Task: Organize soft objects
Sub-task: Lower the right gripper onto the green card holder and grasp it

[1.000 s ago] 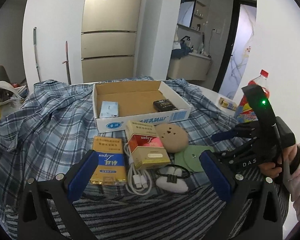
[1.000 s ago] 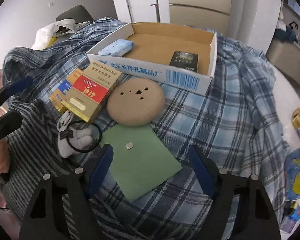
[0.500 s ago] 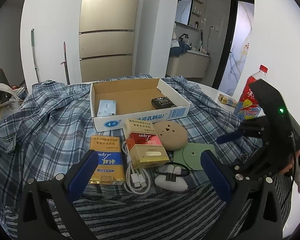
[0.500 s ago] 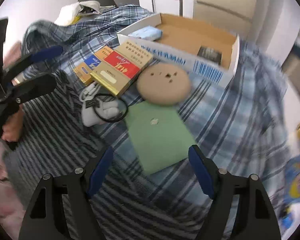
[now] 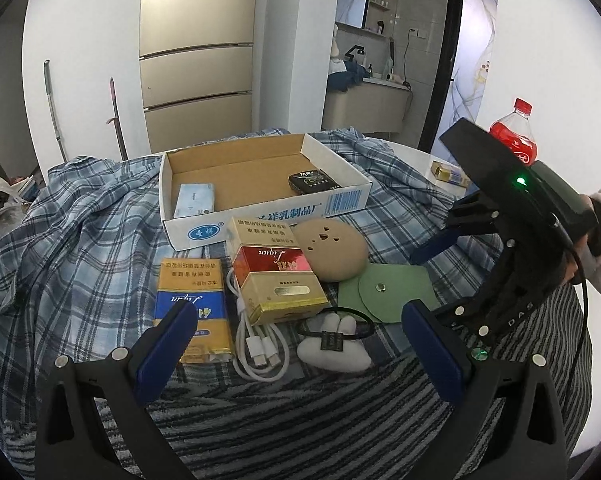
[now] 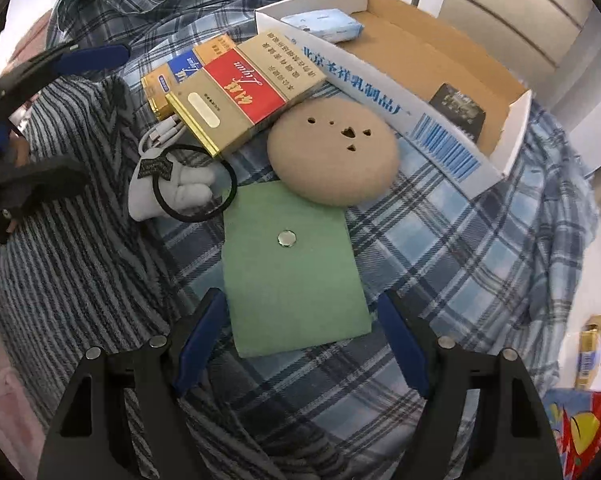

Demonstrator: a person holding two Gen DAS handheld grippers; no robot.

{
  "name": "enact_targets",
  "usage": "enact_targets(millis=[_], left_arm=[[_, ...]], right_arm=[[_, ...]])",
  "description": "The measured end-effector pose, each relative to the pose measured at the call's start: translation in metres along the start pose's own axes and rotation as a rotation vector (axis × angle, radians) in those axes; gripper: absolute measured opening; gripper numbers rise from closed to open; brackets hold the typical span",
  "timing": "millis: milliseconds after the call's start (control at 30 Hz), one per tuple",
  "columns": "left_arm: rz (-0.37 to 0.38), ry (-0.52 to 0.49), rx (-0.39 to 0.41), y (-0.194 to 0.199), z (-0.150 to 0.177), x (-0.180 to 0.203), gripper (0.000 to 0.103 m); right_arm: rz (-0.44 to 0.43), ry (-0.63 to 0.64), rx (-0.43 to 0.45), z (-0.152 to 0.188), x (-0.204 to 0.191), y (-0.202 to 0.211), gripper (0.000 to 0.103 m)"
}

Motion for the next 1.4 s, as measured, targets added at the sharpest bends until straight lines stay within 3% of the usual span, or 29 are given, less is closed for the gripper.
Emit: enact_targets(millis=[67, 367, 733, 967, 1100, 1400], left_arm=[[-0.001, -0.001, 0.0, 0.0, 0.0, 0.0, 0.103], [0.0, 0.008, 0.015, 0.003, -0.001, -0.001, 0.103], [-0.039, 0.032, 0.029, 0.004, -0.005, -0.011, 0.103], [-0.035, 0.053, 0.08, 0.016, -0.01, -0.014, 0.103], [-0.035, 0.045, 0.114, 0.023, -0.013, -0.013, 0.103], [-0.034, 0.074, 0.124, 0.026, -0.015, -0.017, 0.103]], right_arm=[[-0.042, 0.002, -0.009, -0.002, 0.0, -0.005, 0.078], [0.032, -0.022, 0.028, 0.006, -0.005, 0.012, 0.072], [0.082, -0.292, -0.023, 0.037, -0.009, 0.05, 0.072], [0.072, -0.362, -0.034, 0.041, -0.048, 0.048, 0.072], [0.108, -0.369, -0.037, 0.043, -0.049, 0.043, 0.072], [-0.004, -0.445, -0.068, 0.03, -0.039, 0.019, 0.073]])
Point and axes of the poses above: each gripper's, at about its wrist camera, not at the fingertips, and y roughly against the way its jaws point, x to its right, z to its underside, the point moved 9 cm from there along -y, roughly the way its jaws point, and after that the axes turned 10 degrees about y, right-handed, at the moved point
